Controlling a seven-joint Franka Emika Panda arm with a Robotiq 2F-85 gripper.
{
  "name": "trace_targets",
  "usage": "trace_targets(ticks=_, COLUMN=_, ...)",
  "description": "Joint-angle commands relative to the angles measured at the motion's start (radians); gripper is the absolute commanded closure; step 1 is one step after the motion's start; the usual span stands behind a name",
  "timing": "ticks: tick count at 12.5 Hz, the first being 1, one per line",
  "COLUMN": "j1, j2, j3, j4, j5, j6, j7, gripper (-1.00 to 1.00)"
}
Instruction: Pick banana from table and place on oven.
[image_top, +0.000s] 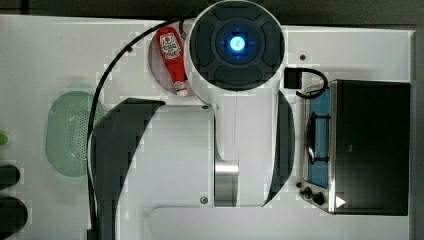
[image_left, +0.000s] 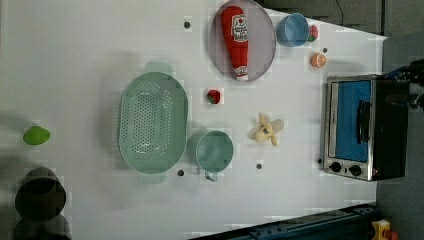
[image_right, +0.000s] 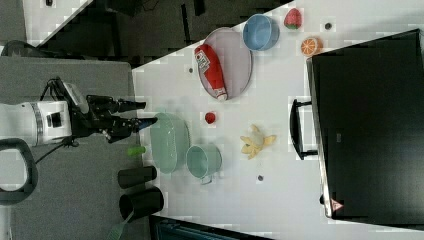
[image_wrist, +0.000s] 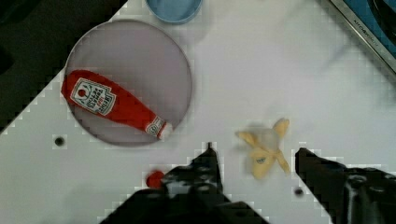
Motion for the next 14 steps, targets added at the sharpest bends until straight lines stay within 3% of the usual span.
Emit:
trace_targets(ticks=1, j1=-0.025, j2=-0.548, j3=-0.024, j4=-0.318, j5=0.011, j6=-0.229, j7=0.062, gripper=-0.59)
trace_targets(ticks=3, j1=-0.025, j2=-0.547, j3=-0.024, j4=-0.319, j5=0.011, j6=-0.229, j7=0.062, gripper=-0.99)
trace_targets(ticks=8, j1=-0.025, j2=-0.498, j3=-0.023, j4=-0.348, j5=0.011, j6=-0.203, j7=0.062, gripper=-1.0)
trace_targets(ticks=14, j1=-0.024, j2=-0.28, j3=-0.02, j4=-0.459, j5=0.01, j6=0.088, j7=0.062, gripper=-1.0)
